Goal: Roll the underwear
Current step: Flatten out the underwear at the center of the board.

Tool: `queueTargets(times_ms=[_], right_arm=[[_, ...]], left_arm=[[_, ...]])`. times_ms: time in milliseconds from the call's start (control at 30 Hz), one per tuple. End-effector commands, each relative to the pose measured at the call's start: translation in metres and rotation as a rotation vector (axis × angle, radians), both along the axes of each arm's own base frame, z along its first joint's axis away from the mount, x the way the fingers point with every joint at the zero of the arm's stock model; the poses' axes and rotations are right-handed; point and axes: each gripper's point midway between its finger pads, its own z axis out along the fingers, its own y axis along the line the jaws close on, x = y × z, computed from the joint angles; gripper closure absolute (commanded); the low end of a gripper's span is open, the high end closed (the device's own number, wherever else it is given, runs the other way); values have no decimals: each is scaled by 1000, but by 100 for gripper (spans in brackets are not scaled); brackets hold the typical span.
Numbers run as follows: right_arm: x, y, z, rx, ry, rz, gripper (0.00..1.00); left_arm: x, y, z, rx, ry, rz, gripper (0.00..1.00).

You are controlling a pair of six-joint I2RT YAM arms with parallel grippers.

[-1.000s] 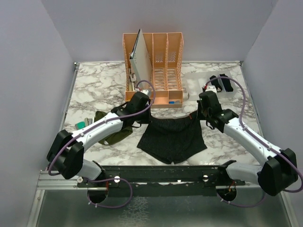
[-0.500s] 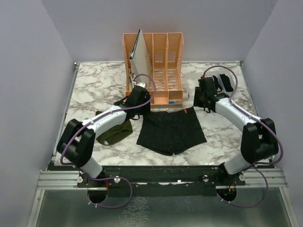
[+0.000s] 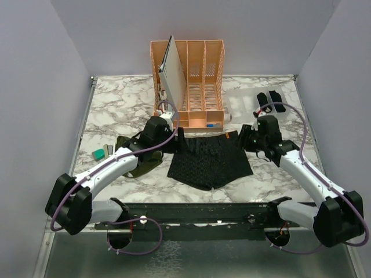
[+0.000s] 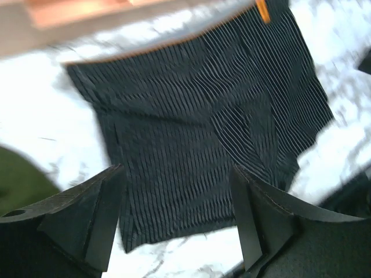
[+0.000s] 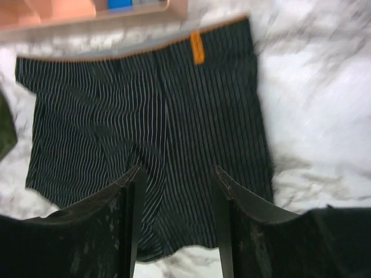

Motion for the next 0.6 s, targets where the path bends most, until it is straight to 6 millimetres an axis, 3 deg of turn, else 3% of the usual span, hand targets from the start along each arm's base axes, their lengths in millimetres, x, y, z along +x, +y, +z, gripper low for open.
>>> queueTargets(times_ms=[0, 267, 400, 567], right_arm=[[-45, 29, -33, 202, 160, 66, 48], [-74, 30, -72, 216, 307, 77, 48], [-79, 17, -84, 164, 341, 11, 48], [-90, 3, -97, 111, 388, -61, 47]], left_arm=[[-56, -35, -24, -144, 133, -231, 22], [-77, -37, -76, -68, 199, -191, 25], [-87, -20, -109, 51, 283, -86, 29], [-122, 6, -143, 153, 413, 40, 33]])
